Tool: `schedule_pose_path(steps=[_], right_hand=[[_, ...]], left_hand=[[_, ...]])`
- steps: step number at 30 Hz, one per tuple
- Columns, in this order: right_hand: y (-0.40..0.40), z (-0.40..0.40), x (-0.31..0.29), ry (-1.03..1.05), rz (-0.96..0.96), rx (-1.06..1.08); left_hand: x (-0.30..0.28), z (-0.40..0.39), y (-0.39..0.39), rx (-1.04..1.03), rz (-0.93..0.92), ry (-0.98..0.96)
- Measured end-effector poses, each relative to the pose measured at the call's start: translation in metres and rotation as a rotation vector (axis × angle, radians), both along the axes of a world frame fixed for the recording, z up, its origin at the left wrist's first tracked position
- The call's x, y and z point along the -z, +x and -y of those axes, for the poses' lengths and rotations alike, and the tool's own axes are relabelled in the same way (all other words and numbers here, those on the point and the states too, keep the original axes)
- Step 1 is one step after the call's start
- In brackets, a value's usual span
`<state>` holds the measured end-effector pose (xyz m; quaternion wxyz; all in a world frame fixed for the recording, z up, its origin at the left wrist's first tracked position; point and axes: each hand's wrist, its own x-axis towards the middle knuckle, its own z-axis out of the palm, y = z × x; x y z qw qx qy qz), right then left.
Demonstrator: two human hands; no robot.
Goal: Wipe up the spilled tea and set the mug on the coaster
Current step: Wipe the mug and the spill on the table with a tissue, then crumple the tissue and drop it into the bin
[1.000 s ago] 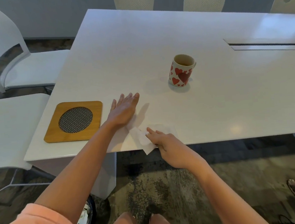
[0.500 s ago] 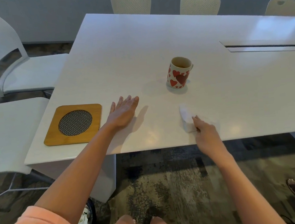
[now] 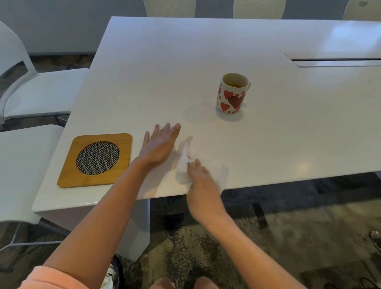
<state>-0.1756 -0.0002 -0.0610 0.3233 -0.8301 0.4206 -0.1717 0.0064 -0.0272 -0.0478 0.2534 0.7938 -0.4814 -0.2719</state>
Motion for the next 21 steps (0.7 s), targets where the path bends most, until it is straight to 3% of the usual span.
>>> schedule_pose_path(steps=[9, 13, 16, 21], right_hand=[[0.02, -0.018, -0.004, 0.158, 0.143, -0.29], [0.015, -0.001, -0.019, 0.32, 0.174, -0.415], [0.007, 0.018, -0.03, 0.371, 0.257, -0.358], [0.001, 0.058, -0.051, 0.514, 0.619, -0.188]], left_hand=[[-0.021, -0.01, 0.002, 0.07, -0.171, -0.007], [-0.031, -0.017, 0.007, 0.056, -0.361, 0.021], [-0.038, -0.027, 0.007, 0.089, -0.486, -0.003], [-0.047, -0.035, 0.005, 0.198, -0.792, -0.045]])
